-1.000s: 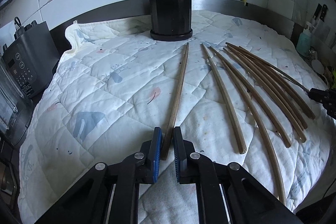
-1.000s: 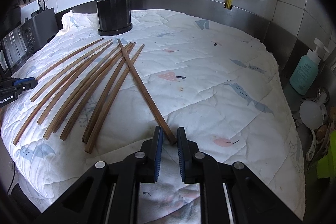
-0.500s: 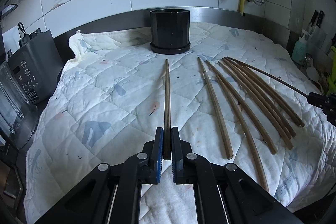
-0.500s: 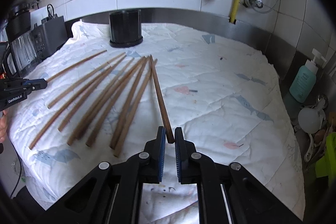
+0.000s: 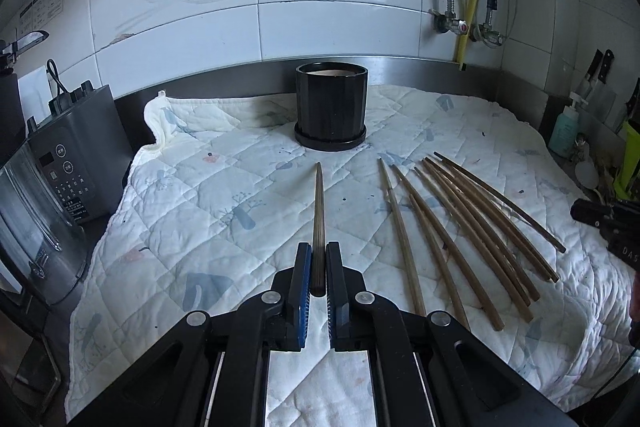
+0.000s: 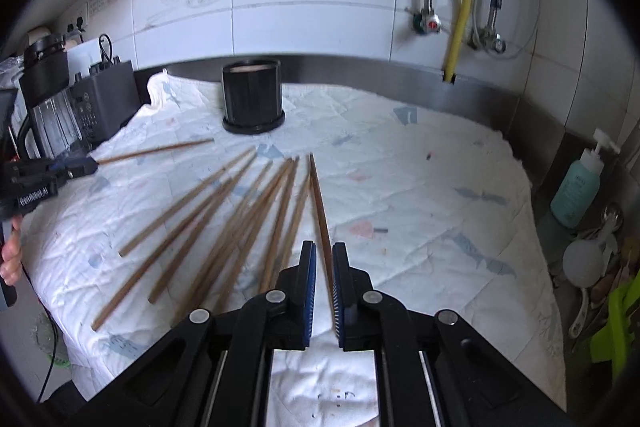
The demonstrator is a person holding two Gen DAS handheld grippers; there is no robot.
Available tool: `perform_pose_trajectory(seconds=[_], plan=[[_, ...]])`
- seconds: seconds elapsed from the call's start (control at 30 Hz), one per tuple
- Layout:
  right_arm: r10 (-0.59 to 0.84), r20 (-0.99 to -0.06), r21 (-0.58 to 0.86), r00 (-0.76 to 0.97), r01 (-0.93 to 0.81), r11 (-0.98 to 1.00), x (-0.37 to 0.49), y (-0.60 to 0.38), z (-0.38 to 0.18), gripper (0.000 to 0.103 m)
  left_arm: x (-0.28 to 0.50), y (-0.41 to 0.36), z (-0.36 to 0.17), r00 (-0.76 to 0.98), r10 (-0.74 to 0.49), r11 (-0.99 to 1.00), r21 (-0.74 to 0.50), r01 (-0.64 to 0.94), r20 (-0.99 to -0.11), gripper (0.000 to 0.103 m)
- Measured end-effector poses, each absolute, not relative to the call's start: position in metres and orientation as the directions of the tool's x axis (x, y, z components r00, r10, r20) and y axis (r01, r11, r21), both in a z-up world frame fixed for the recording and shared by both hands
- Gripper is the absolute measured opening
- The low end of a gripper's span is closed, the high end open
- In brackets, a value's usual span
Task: Organize utensils
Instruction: 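Close the right gripper on the chopstick's end and lift it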
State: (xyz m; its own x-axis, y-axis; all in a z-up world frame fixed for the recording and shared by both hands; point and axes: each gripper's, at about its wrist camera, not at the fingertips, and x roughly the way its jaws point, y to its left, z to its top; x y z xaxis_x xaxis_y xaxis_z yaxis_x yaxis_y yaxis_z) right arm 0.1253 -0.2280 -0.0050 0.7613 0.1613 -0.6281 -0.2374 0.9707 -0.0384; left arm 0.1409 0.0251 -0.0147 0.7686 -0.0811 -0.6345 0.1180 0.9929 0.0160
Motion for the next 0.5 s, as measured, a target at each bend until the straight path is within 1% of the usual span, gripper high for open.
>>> perform_pose_trajectory(seconds=[0.1,0.17,0.23,0.27,0.4,0.5], plan=[[0.154,-0.667,-0.014,0.729,-0.219,0.976,0.123,-0.235,-0.024,0.012,0.142,0.025,-0.017,0.765,-0.082,0.993,0.015,0.119,-0.639,0.006],[0.157,-0.686,0.005,0.711,-0.212,0.977,0.121,-0.240,-0.034,0.017,0.142,0.024,-0.018,0.764,-0.081,0.993,0.015,0.118,-0.640,0.006],[0.144,-0.689,0.002,0.710,-0.196,0.981,0.120,-0.243,-0.039,0.033,0.143,0.024,-0.019,0.762,-0.082,0.993,0.012,0.117,-0.642,0.006],[0.143,-0.691,0.005,0.709,-0.194,0.981,0.121,-0.244,-0.042,0.035,0.144,0.023,-0.019,0.761,-0.083,0.993,0.011,0.117,-0.643,0.006],[0.173,-0.696,0.031,0.697,-0.212,0.977,0.125,-0.244,-0.049,0.035,0.146,0.021,-0.021,0.758,-0.076,0.993,0.016,0.114,-0.648,0.006],[0.167,-0.700,0.019,0.695,-0.216,0.976,0.127,-0.242,-0.055,0.035,0.148,0.019,-0.022,0.756,-0.073,0.993,0.021,0.114,-0.650,0.006]])
